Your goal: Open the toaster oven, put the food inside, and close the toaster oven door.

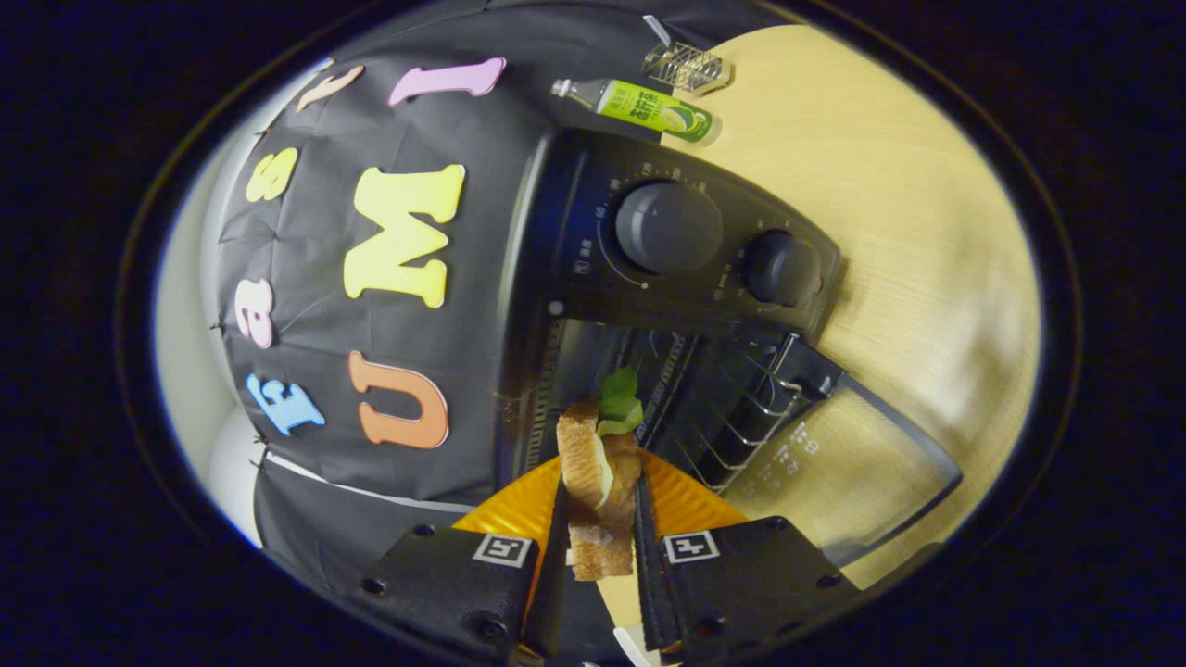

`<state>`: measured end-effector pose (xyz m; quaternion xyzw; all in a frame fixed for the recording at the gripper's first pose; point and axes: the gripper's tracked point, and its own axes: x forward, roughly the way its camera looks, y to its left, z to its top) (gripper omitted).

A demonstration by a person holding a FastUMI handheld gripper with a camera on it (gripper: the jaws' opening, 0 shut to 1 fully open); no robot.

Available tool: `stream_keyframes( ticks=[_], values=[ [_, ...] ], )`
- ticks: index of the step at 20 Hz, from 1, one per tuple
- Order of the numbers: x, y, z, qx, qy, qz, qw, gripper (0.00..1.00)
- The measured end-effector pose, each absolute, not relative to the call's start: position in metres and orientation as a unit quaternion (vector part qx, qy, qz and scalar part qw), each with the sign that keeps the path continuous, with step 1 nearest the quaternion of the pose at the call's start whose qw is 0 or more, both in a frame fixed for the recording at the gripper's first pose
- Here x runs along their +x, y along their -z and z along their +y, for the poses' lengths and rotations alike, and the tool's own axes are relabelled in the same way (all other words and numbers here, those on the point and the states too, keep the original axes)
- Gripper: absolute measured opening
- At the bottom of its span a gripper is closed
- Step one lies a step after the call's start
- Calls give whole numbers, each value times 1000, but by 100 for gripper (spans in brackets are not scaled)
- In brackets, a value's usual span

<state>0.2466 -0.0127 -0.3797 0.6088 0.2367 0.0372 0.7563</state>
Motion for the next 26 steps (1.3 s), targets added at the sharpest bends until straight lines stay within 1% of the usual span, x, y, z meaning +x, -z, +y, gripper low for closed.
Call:
stream_keyframes(
  ticks=[4, 6, 7, 10, 16, 19, 22, 26],
  values=[
    [275, 394, -12, 629, -19, 196, 752, 39],
    [281, 397, -6, 624, -15, 196, 756, 40],
    [284, 399, -1, 613, -10, 205, 763, 46],
    [272, 402, 5, 550, -13, 249, 797, 67],
    [249, 401, 17, 382, -40, 328, 863, 97],
    [236, 398, 16, 304, -44, 352, 884, 98],
    [221, 397, 19, 248, -46, 377, 891, 98],
    [195, 382, 23, 200, -64, 378, 902, 98]
  ],
)
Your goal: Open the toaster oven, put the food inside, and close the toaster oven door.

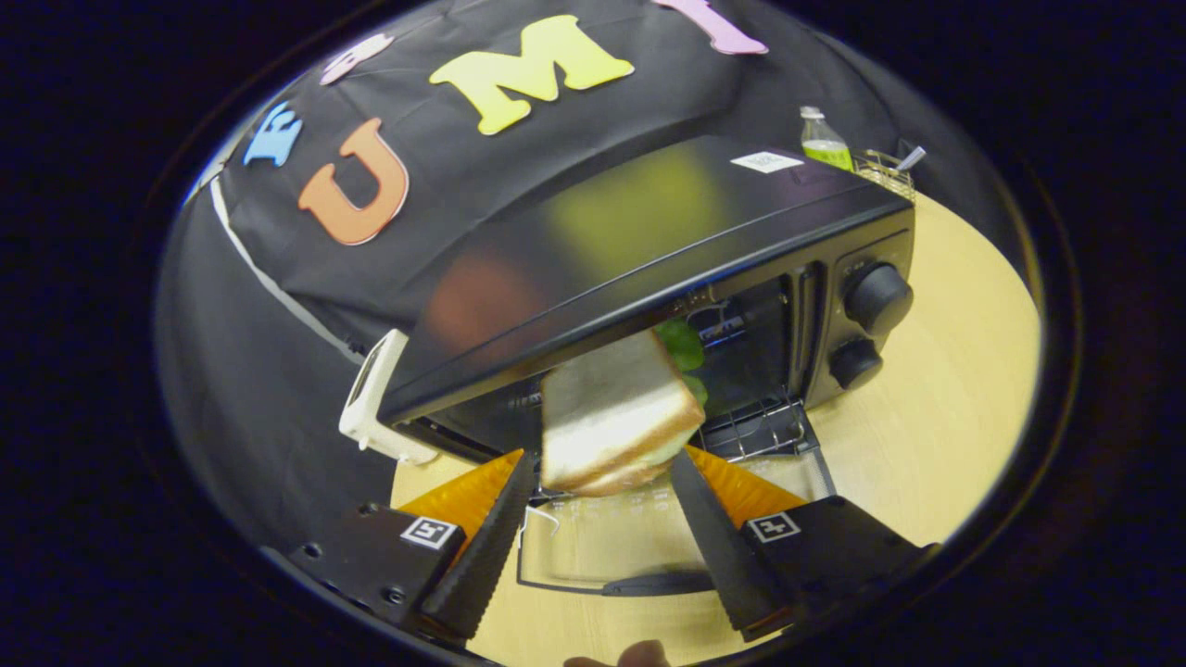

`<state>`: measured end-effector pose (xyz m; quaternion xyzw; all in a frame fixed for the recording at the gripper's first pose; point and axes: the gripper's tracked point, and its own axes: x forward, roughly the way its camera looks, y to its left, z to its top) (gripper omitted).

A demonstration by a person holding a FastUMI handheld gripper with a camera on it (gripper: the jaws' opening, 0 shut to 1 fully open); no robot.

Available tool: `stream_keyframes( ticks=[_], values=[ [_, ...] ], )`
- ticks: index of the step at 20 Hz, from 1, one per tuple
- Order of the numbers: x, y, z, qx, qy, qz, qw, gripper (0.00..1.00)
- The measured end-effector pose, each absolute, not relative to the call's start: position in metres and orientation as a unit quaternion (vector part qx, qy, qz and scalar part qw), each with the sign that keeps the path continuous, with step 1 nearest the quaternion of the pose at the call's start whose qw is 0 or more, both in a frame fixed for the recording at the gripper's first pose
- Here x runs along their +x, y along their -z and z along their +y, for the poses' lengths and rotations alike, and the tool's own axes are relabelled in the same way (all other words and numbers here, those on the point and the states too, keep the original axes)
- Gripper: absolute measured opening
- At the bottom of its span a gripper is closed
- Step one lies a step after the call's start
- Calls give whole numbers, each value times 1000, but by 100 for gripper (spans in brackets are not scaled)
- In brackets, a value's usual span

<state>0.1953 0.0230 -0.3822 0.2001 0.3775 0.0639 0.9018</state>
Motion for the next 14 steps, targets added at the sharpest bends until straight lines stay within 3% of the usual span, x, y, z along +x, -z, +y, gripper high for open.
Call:
stream_keyframes(
  ticks=[14],
  values=[
    [76, 315, 19, 5, -96, 309, 946, 100]
  ],
)
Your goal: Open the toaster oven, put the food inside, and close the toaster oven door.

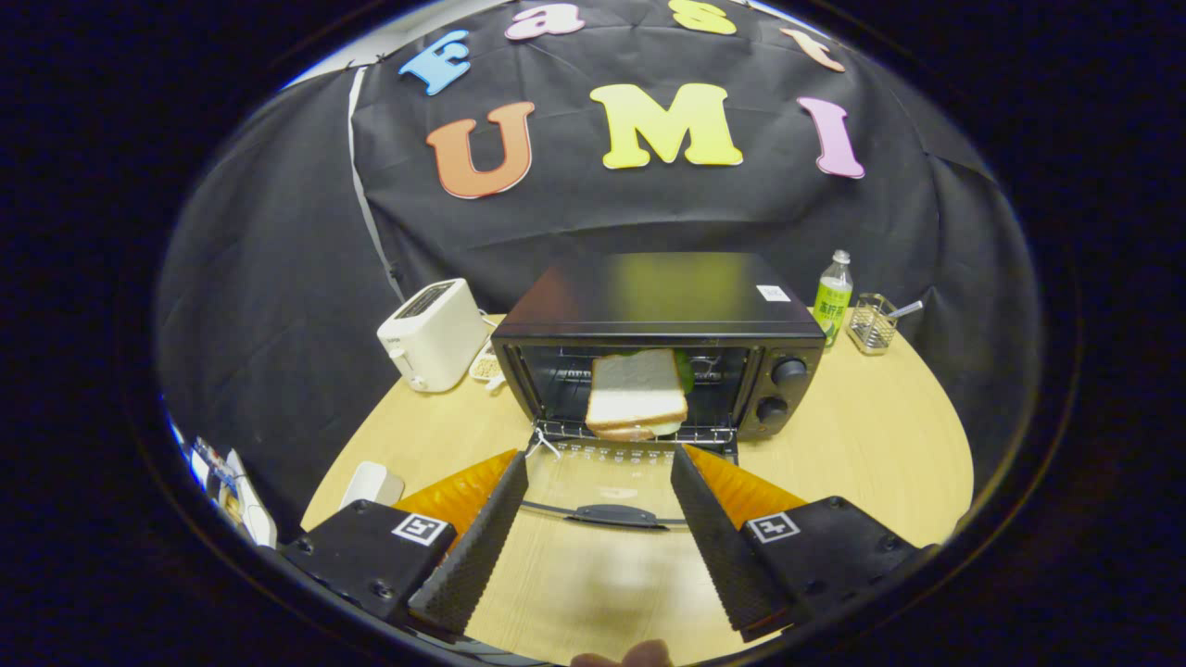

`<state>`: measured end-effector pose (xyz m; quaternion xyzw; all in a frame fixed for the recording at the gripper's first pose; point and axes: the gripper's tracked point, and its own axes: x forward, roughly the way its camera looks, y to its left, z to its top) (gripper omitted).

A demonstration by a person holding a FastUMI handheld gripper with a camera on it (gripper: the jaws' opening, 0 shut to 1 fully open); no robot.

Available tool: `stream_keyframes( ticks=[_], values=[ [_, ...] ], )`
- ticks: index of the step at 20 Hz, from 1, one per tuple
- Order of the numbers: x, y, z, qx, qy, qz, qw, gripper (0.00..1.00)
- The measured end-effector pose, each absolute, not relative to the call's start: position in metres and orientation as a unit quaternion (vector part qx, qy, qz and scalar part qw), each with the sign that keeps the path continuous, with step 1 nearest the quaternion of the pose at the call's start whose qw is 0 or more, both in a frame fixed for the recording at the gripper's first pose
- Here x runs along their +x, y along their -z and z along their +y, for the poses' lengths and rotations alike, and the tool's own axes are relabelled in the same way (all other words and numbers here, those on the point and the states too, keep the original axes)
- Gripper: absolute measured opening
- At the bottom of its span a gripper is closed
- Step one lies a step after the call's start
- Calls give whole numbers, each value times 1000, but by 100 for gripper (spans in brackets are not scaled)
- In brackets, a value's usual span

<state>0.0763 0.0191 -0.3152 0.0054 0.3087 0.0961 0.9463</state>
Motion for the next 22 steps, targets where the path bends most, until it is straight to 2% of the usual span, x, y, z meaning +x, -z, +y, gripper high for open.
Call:
stream_keyframes(
  ticks=[12, 22],
  values=[
    [44, 409, -3, 10, -46, 333, 942, 100],
    [72, 488, 0, 7, -25, 374, 927, 100]
  ],
)
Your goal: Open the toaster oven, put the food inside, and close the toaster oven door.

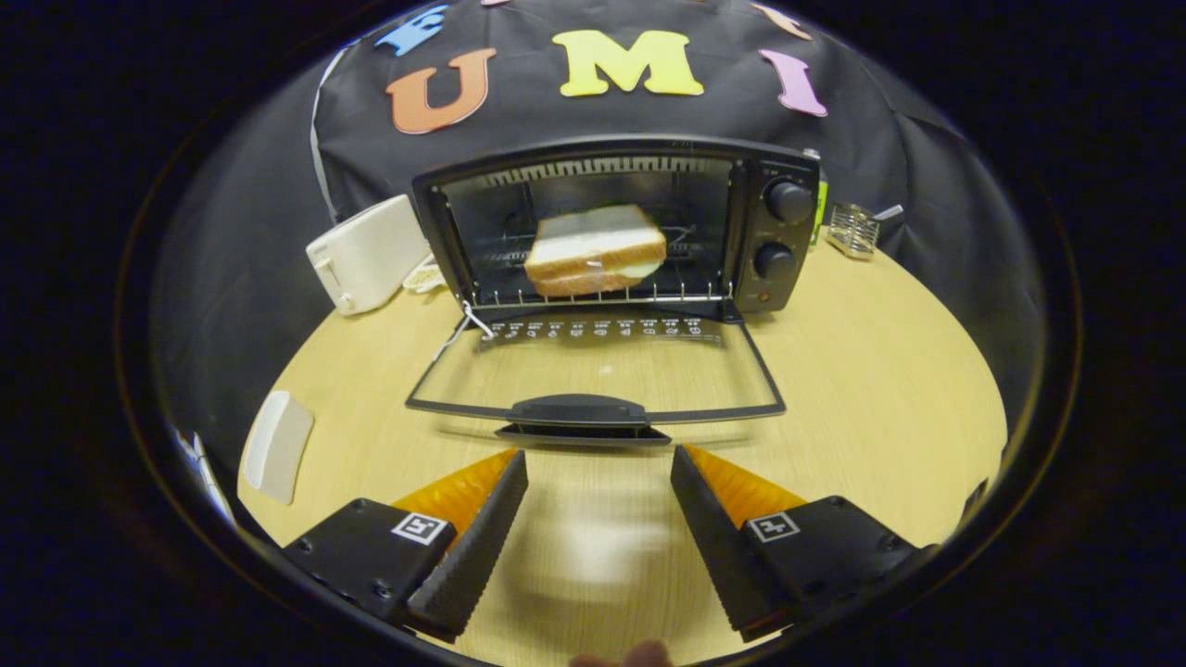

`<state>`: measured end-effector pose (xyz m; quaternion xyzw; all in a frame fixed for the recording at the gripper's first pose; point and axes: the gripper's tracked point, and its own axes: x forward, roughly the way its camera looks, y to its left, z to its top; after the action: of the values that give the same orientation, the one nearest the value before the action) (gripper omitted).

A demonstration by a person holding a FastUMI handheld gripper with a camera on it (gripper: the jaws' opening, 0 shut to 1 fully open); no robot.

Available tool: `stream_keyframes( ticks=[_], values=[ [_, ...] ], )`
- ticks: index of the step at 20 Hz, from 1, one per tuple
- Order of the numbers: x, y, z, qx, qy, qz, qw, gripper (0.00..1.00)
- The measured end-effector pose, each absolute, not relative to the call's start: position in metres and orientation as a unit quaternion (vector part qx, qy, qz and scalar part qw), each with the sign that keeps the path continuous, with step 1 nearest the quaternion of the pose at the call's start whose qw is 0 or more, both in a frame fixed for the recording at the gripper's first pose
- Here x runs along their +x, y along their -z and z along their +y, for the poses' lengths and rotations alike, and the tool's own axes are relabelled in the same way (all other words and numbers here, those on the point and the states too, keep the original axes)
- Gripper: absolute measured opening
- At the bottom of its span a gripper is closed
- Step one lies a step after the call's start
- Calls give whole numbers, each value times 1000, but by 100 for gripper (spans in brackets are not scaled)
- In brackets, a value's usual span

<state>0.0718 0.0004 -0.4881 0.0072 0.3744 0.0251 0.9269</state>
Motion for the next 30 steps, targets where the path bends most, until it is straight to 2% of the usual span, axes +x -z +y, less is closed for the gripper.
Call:
stream_keyframes(
  ticks=[4, 13, 20, 25, 30],
  values=[
    [83, 506, -3, 11, -6, 388, 922, 100],
    [88, 496, 1, -12, -43, 368, 929, 100],
    [123, 411, 6, -15, -66, 291, 954, 100],
    [176, 349, 5, -41, -49, 248, 967, 100],
    [169, 255, 16, -69, -39, 171, 982, 100]
  ],
)
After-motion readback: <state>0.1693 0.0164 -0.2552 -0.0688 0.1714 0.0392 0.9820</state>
